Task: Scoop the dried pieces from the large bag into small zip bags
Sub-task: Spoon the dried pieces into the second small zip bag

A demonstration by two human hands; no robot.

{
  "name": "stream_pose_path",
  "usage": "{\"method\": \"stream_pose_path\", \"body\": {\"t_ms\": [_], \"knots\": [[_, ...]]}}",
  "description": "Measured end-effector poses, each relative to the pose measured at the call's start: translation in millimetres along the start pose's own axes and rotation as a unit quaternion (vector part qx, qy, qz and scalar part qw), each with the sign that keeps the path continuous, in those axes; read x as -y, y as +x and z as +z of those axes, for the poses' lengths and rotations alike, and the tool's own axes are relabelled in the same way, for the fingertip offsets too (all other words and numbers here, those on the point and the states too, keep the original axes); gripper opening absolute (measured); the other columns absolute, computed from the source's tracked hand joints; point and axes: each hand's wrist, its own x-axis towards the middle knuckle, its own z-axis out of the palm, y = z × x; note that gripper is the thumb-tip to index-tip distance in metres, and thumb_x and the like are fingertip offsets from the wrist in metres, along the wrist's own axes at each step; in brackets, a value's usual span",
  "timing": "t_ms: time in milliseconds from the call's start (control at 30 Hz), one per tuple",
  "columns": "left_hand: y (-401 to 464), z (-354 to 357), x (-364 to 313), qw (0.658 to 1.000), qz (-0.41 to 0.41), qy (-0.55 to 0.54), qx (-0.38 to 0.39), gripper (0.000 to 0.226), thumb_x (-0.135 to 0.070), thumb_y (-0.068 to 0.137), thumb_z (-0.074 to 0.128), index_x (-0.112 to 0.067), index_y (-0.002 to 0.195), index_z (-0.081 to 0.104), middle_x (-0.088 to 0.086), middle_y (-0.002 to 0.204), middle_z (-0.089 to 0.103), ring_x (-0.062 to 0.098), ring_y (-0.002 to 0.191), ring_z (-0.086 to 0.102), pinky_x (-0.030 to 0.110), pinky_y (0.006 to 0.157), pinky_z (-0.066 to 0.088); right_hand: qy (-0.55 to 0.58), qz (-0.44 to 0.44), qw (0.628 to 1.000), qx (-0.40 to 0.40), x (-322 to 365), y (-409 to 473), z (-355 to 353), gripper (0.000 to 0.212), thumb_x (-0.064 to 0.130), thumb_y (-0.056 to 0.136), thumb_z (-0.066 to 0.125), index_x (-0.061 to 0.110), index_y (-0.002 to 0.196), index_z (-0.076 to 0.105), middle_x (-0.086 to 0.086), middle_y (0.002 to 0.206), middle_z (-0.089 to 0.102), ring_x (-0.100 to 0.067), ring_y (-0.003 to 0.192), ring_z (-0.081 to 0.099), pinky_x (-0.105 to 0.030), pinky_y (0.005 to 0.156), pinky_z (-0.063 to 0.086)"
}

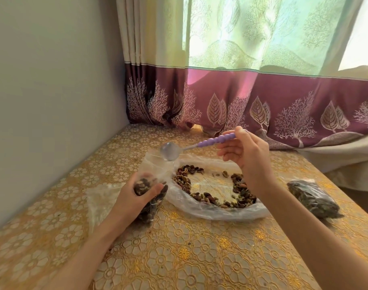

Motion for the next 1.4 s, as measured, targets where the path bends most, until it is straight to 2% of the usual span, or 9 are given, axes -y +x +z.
{"method": "stream_pose_path", "body": {"t_ms": [167,267,400,633,867,1000,1133,1267,1400], "knots": [[-0.7,0.2,-0.6,1.0,0.005,0.012,0.003,0.038,-0.055,0.059,0.063,-0.044,0.094,0.052,-0.01,0.099,0.056,0.008,0.086,0.059,0.014,0.06,0.044,0.029,0.076,0.994,-0.077,-14.4,8.5,-35.0,0.039,0.022,0.099,0.042,0.003,0.075,0.066,-0.011,0.07,0.07,-0.015,0.057,0.06,-0.019,0.052,0.049],[-1.1,0.2,-1.8,1.0,0.007,0.022,0.001,0.037,-0.057,0.059,0.062,-0.046,0.092,0.051,-0.015,0.095,0.055,-0.001,0.083,0.055,0.008,0.057,0.04,-0.009,0.099,0.989,-0.109,-23.8,10.7,-57.3,0.04,0.025,0.099,0.043,0.004,0.073,0.065,-0.004,0.06,0.068,-0.013,0.054,0.058,-0.017,0.049,0.047],[-0.5,0.1,-0.4,1.0,0.009,0.024,0.0,0.037,-0.056,0.06,0.062,-0.046,0.094,0.051,-0.013,0.096,0.055,0.002,0.085,0.056,0.014,0.061,0.041,-0.085,0.103,0.982,-0.132,-33.7,19.0,-80.1,0.039,0.027,0.1,0.043,0.005,0.074,0.063,-0.003,0.058,0.062,-0.012,0.054,0.052,-0.019,0.049,0.043],[-2.3,0.2,-2.4,1.0,0.009,0.024,-0.002,0.034,-0.054,0.061,0.063,-0.047,0.092,0.052,-0.015,0.094,0.056,-0.001,0.082,0.055,0.011,0.057,0.04,-0.185,0.141,0.969,-0.085,-31.5,51.6,-91.5,0.033,0.026,0.104,0.027,0.012,0.088,0.052,-0.005,0.071,0.058,-0.012,0.056,0.051,-0.024,0.05,0.038],[-3.1,2.1,-4.1,1.0,0.009,0.029,-0.005,0.029,-0.049,0.063,0.063,-0.047,0.09,0.052,-0.015,0.092,0.055,-0.001,0.081,0.053,0.015,0.059,0.04,-0.277,0.094,0.956,0.031,-25.2,82.6,-84.2,0.035,0.023,0.105,0.022,0.002,0.11,0.049,-0.006,0.069,0.055,-0.01,0.048,0.053,-0.022,0.046,0.037],[-3.0,3.0,-4.4,0.999,0.01,0.034,-0.007,0.03,-0.049,0.062,0.063,-0.045,0.091,0.052,-0.014,0.092,0.055,0.001,0.081,0.054,0.016,0.06,0.039,-0.306,0.1,0.94,0.11,-27.5,93.3,-72.6,0.036,0.022,0.105,0.022,-0.001,0.109,0.049,-0.008,0.066,0.052,-0.017,0.049,0.053,-0.021,0.041,0.035],[-2.2,2.9,-3.4,0.999,0.008,0.036,-0.007,0.031,-0.049,0.062,0.063,-0.045,0.091,0.053,-0.013,0.093,0.055,0.004,0.083,0.055,0.018,0.061,0.04,-0.334,0.127,0.917,0.177,-35.3,95.8,-64.3,0.038,0.025,0.105,0.021,0.003,0.098,0.051,-0.009,0.058,0.049,-0.009,0.04,0.051,-0.019,0.038,0.032],[-0.8,2.5,-2.1,0.999,0.003,0.036,-0.006,0.031,-0.049,0.062,0.064,-0.046,0.091,0.053,-0.012,0.094,0.058,0.006,0.084,0.056,0.02,0.062,0.041,-0.341,0.158,0.909,0.183,-42.5,99.7,-64.9,0.041,0.028,0.105,0.023,0.008,0.083,0.051,-0.01,0.058,0.052,-0.01,0.036,0.046,-0.02,0.037,0.027],[-0.1,1.9,-0.9,1.0,0.002,0.031,-0.002,0.031,-0.047,0.063,0.065,-0.047,0.091,0.053,-0.012,0.096,0.058,0.005,0.087,0.056,0.02,0.064,0.042,-0.358,0.204,0.893,0.18,-48.7,98.7,-71.7,0.043,0.029,0.104,0.025,0.003,0.086,0.054,-0.008,0.055,0.058,-0.008,0.037,0.04,-0.017,0.036,0.027]]}}
